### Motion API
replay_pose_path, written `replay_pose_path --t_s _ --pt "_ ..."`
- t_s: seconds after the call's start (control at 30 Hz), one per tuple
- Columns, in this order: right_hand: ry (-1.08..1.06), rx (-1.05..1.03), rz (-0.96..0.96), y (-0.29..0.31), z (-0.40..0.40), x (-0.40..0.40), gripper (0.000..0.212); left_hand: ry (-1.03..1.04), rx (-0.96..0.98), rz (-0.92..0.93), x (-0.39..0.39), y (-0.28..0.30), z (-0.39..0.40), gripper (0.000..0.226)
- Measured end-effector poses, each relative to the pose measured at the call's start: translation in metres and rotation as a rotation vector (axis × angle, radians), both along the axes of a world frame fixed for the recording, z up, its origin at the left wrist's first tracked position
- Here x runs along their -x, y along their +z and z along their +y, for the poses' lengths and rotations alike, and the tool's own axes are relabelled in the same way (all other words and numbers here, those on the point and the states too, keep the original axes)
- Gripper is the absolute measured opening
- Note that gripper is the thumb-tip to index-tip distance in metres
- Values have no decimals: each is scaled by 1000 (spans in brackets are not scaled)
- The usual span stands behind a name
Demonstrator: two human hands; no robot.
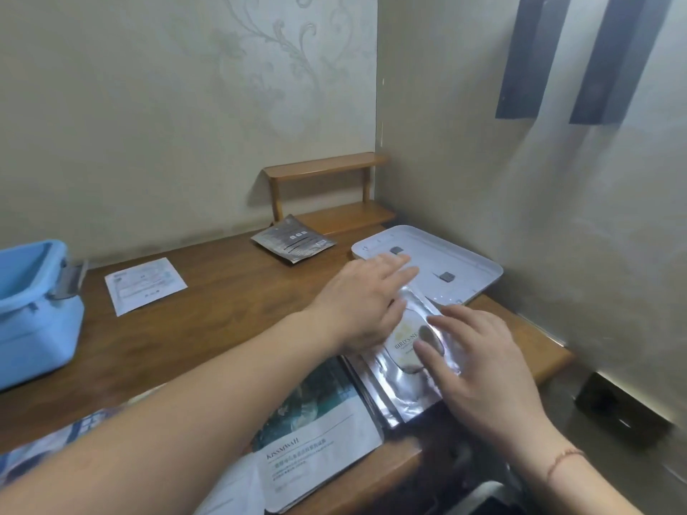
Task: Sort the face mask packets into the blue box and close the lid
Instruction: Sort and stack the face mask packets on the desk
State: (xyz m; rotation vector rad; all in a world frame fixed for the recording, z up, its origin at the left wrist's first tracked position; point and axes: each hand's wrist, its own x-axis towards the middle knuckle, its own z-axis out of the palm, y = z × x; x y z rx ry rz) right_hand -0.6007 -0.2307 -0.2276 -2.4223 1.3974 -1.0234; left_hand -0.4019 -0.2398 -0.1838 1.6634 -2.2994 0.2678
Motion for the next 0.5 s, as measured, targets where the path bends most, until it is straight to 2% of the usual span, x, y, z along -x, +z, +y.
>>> replay_pose_path --t_s 0.1,0.3,0.43,0.5 --pt "20 44 212 -4 2 -9 59 96 -197 -29 -1 -13 -5 61" --pt "6 118 342 -4 1 -27 61 192 -246 440 -16 -24 -18 55" --pt "46 88 291 -7 -1 -24 66 165 -237 412 -19 -28 -20 56" --pt "102 129 296 -9 1 -14 73 91 -221 413 -25 -29 -15 67"
